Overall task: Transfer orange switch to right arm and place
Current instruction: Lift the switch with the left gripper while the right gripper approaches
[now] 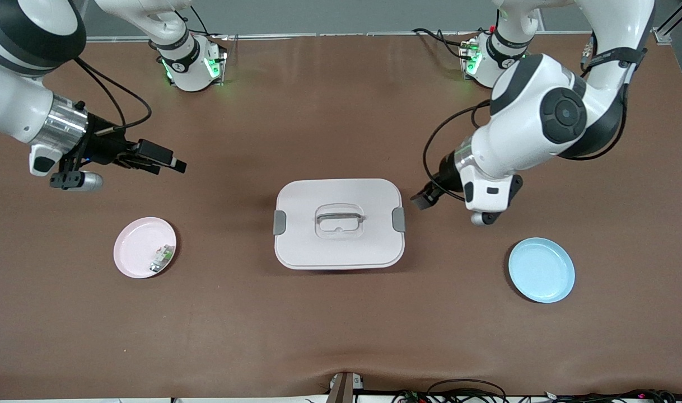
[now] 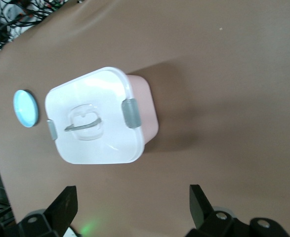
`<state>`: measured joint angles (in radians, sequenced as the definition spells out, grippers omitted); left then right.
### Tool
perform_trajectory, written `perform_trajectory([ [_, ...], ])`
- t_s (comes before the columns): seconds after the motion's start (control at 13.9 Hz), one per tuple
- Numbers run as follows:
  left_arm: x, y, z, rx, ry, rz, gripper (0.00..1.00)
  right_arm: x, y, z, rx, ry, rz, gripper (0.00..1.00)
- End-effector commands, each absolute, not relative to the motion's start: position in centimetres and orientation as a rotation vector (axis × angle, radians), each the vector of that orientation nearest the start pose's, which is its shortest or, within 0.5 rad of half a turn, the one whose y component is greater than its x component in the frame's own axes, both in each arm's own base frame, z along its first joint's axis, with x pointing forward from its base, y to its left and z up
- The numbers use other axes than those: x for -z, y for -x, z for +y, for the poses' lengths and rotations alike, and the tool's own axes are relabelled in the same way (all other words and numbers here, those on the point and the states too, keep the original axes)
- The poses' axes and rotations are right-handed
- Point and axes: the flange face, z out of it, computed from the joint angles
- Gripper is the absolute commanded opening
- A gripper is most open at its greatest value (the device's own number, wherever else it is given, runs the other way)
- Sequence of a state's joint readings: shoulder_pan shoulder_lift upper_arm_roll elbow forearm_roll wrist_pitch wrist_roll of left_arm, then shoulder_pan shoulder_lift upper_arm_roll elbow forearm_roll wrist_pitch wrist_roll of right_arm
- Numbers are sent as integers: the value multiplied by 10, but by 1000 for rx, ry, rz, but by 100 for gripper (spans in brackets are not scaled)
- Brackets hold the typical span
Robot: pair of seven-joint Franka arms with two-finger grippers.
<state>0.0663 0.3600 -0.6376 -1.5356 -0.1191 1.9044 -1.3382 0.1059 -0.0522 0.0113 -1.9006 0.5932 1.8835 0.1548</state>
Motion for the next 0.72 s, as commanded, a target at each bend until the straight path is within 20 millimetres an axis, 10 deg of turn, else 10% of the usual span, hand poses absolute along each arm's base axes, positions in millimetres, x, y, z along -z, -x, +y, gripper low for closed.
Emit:
perform_trajectory([
  [0.0,-495,-566,-335,-498,3016,-1487,0,-538,-526,120,-41,2485,309,100],
  [0.65,-480,-523,-418,-883,2696,-1815,0,-526,-499,223,-41,2383,477,100],
])
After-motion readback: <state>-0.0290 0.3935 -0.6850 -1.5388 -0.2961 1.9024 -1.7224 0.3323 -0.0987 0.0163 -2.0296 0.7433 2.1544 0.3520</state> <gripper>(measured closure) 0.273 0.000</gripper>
